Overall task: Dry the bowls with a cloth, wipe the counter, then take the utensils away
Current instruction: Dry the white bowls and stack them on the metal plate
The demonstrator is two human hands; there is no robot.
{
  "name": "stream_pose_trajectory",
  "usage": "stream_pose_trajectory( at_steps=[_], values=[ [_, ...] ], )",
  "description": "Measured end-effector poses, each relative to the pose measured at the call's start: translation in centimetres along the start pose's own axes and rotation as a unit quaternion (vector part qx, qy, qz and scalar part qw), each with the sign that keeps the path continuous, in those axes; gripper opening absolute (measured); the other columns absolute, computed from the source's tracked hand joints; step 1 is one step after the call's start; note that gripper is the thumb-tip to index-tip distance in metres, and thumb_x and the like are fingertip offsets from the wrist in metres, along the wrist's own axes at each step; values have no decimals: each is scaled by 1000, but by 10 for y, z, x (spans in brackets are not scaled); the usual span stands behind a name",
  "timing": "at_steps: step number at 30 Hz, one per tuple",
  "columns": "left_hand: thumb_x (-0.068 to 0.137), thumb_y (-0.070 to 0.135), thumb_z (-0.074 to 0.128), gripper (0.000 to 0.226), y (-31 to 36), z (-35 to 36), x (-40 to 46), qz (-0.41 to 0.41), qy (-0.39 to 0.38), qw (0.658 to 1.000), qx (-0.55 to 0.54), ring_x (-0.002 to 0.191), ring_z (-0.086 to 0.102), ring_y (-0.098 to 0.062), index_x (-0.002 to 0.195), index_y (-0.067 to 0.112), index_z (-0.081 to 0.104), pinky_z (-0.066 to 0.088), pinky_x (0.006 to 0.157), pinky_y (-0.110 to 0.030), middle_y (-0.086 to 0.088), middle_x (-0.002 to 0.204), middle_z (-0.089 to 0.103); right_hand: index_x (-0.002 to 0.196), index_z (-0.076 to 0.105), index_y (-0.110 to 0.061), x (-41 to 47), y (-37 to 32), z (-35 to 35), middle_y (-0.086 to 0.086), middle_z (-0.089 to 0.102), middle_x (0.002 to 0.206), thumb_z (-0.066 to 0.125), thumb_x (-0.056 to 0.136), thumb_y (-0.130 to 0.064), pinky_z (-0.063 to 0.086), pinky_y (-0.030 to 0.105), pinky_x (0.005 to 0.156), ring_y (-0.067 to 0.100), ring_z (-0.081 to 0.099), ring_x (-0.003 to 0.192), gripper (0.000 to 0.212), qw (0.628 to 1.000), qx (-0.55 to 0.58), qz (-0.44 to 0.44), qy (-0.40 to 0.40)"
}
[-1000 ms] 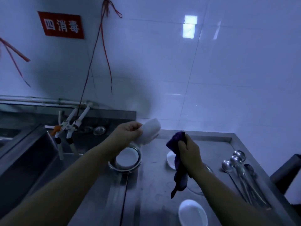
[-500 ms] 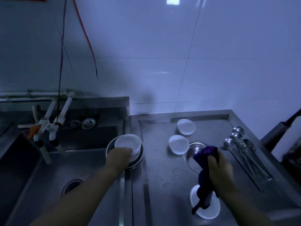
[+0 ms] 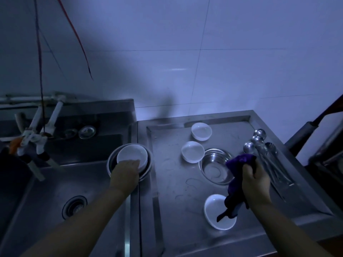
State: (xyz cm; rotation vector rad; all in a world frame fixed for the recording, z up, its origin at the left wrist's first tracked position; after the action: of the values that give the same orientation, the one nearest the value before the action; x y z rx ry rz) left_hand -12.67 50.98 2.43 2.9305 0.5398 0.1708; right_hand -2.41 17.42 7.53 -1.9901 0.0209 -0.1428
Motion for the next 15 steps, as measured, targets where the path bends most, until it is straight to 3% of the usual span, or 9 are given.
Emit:
stream_pose_trajectory(
  at_steps=[3,5,8,10,13,15],
  values=[
    [66,0,63,24,41,0,-10,110,83,990,1,66,65,-34,89,2,70,54,59,-41,-14,76,69,78,53,-12,9,6,-13,7,53,63,45,89,-7,38,30,55,22,49,59,14,1000,-6,0,-8],
    [69,5,71,34,80,12,-22,142,61,986,-56,75,67,-29,103,9,69,54,66,-36,-10,87,71,79,52,-11,13,10,-24,7,51,64,46,86,-15,37,30,55,20,46,59,11,1000,4,2,-12],
    [90,33,52,46,136,61,-41,69,-117,986,-98,118,52,-21,134,20,48,41,95,-32,-3,131,55,75,51,-14,19,17,-40,2,48,61,41,75,-26,34,29,54,15,42,56,16,1000,19,4,-8],
    [94,41,43,50,169,98,-55,25,-233,966,-113,128,42,-20,139,18,39,33,102,-29,-4,142,44,72,51,-15,23,27,-50,-1,47,59,41,74,-27,32,27,53,13,40,54,16,1000,20,9,-9],
    [95,36,44,44,204,134,-69,-74,-331,920,-196,119,51,-26,127,6,48,38,89,-26,-13,132,53,71,49,-18,31,47,-65,-2,46,60,44,80,-23,33,26,51,11,41,53,12,999,17,19,-24],
    [93,27,49,39,219,148,-75,-162,-349,877,-289,109,58,-29,119,-1,54,44,79,-27,-19,121,60,72,50,-18,39,61,-73,0,46,61,46,88,-14,36,22,48,5,42,51,17,999,16,25,-33]
  ],
)
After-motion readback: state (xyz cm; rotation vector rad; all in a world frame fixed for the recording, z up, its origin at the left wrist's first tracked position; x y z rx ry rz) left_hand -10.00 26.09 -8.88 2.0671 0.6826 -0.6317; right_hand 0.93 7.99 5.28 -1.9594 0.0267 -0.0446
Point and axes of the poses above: each hand's wrist, its own x-axis towards the middle knuckle, its own z-axis out of the palm, y = z × x, the point moved 2 cm from there along x, towards the middle knuckle
